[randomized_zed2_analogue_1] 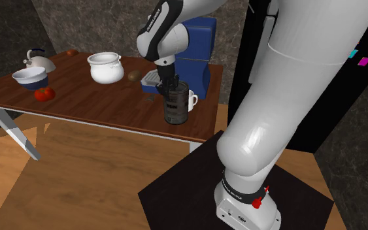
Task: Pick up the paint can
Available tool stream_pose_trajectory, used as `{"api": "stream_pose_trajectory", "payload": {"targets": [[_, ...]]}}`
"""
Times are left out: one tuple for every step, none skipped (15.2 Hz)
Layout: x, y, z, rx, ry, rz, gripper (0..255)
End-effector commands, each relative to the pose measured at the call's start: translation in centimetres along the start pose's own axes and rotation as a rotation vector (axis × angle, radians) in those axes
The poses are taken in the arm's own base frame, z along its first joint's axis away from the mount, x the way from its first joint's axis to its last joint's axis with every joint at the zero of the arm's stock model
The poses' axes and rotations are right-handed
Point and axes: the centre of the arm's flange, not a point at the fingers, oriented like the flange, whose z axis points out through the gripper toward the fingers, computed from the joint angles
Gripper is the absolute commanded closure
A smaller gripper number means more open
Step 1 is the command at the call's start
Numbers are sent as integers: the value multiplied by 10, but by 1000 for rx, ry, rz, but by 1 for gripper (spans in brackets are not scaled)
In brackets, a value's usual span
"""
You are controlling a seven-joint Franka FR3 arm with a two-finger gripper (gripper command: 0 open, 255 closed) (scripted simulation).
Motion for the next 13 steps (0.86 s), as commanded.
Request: {"api": "stream_pose_trajectory", "payload": {"targets": [[-1,0,-11,-1,2,0,255],[-1,0,-17,-1,2,0,255],[-2,0,-22,-1,2,0,255],[-2,0,-27,-1,2,0,255],[-3,0,-32,-1,2,0,255],[-3,0,-38,-1,2,0,255],[-4,0,-43,-1,2,0,255],[-4,0,-48,-1,2,0,255],[-5,0,-53,-1,2,0,255],[-5,0,-59,-1,2,0,255],[-6,0,-64,-1,2,0,255],[-6,0,-65,-1,2,0,255],[-6,0,-65,-1,2,0,255]]}}
